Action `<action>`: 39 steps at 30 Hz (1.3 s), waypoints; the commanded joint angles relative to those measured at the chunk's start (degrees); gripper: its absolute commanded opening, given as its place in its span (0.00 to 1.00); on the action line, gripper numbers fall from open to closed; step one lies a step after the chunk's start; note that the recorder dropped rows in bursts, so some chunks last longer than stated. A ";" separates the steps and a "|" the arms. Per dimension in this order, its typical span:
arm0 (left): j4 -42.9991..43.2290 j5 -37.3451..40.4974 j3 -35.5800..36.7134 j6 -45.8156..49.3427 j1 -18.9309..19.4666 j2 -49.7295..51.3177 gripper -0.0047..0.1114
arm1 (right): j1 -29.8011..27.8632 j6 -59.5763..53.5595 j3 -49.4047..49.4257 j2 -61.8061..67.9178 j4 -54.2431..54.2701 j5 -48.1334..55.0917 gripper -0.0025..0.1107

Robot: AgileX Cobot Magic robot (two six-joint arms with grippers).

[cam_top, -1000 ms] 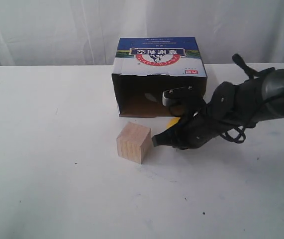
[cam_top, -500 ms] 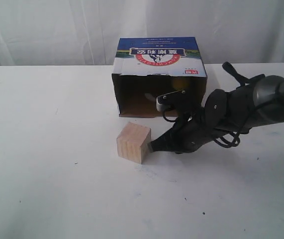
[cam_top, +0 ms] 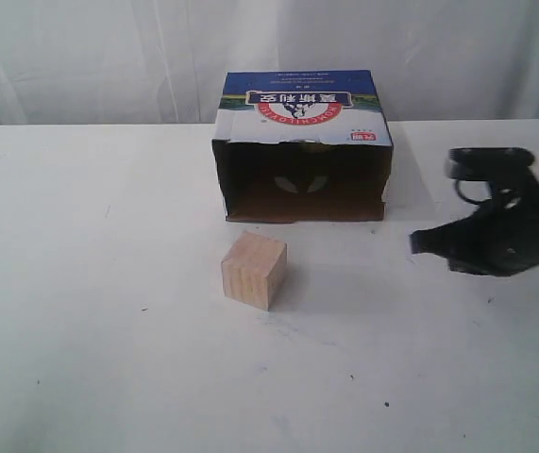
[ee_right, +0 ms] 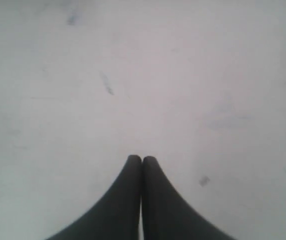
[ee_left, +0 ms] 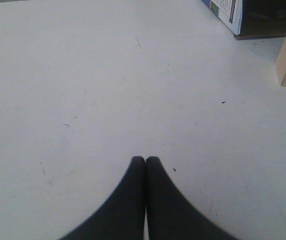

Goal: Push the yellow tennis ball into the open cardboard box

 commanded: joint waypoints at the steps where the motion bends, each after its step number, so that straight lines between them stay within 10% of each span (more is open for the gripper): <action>1: -0.34 -0.02 0.39 -0.01 0.24 -0.15 0.04 | -5.68 5.36 7.09 -14.51 -1.37 4.57 0.02; 16: -0.34 -0.02 0.39 -0.01 0.24 -0.15 0.04 | -3.20 -3.59 20.30 -80.01 -4.21 -2.14 0.02; 25: -0.34 -0.02 0.39 -0.01 0.24 -0.15 0.04 | -3.20 3.82 20.89 -93.98 -7.38 23.59 0.02; 39: -0.34 -0.02 0.39 -0.01 0.24 -0.15 0.04 | -6.81 8.91 32.17 -94.92 -26.82 3.91 0.02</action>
